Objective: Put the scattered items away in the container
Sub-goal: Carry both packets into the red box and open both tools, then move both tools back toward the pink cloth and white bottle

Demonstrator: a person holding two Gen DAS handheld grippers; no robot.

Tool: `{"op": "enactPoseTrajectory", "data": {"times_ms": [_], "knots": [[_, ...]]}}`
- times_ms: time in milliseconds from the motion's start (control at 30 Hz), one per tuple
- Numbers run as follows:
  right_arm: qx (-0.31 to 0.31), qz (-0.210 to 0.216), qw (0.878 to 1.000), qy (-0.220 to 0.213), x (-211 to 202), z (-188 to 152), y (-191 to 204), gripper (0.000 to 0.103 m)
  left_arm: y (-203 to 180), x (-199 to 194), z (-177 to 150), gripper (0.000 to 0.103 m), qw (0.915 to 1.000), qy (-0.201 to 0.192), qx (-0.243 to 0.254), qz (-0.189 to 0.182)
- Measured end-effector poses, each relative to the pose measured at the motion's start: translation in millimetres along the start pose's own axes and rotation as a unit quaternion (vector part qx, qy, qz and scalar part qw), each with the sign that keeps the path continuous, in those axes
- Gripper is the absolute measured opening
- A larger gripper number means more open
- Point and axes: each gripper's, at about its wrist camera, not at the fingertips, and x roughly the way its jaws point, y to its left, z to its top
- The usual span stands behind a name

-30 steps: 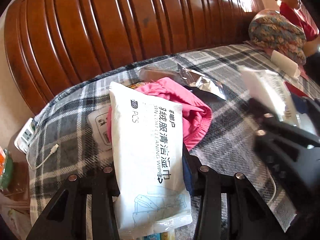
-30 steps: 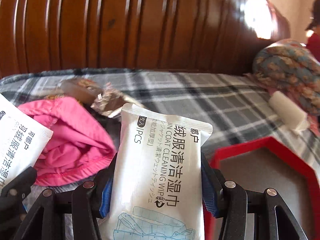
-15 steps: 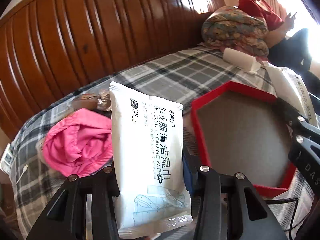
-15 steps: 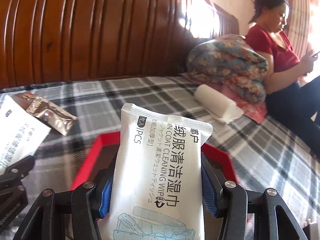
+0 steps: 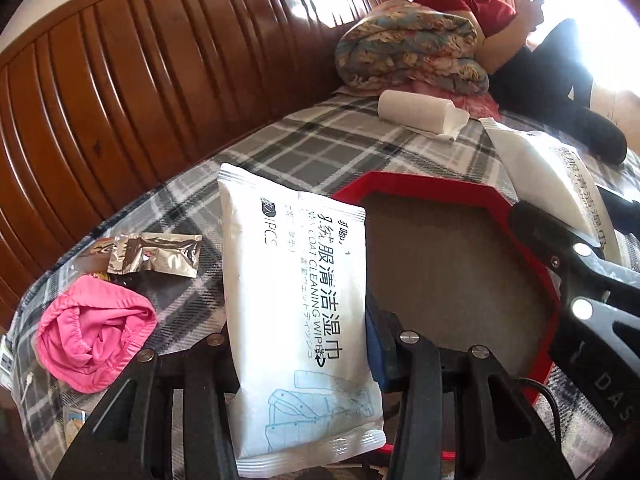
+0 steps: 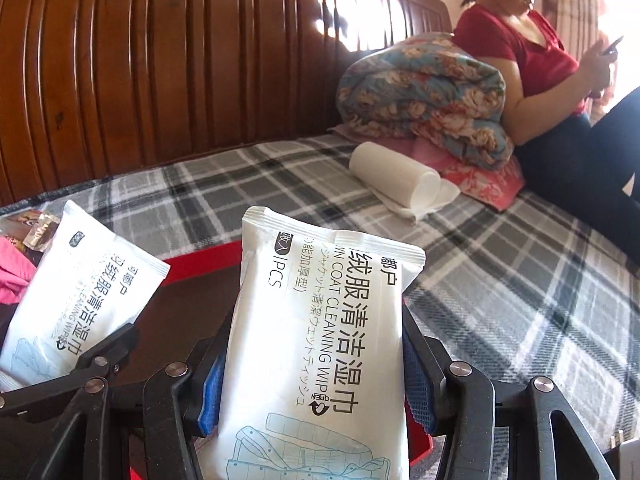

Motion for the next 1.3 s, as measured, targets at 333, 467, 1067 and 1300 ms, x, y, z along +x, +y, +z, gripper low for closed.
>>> {"op": "enactPoseTrajectory", "data": {"times_ms": [333, 467, 1067, 1300], "knots": [[0.031, -0.007, 0.999, 0.041, 27, -15, -11, 0.062, 4, 17, -5, 0.052, 0.9998, 0.006, 0.017, 0.005], [0.043, -0.014, 0.997, 0.056, 33, -19, -19, 0.062, 5, 20, -6, 0.057, 0.9998, 0.009, 0.016, 0.0], [0.06, 0.007, 0.998, 0.014, 15, -8, -15, 0.103, 6, -5, -9, 0.103, 0.9985, -0.033, -0.002, -0.044], [0.068, -0.001, 0.997, 0.026, 20, -11, -20, 0.103, 8, 0, -8, 0.103, 0.9999, -0.016, 0.006, -0.003]]}}
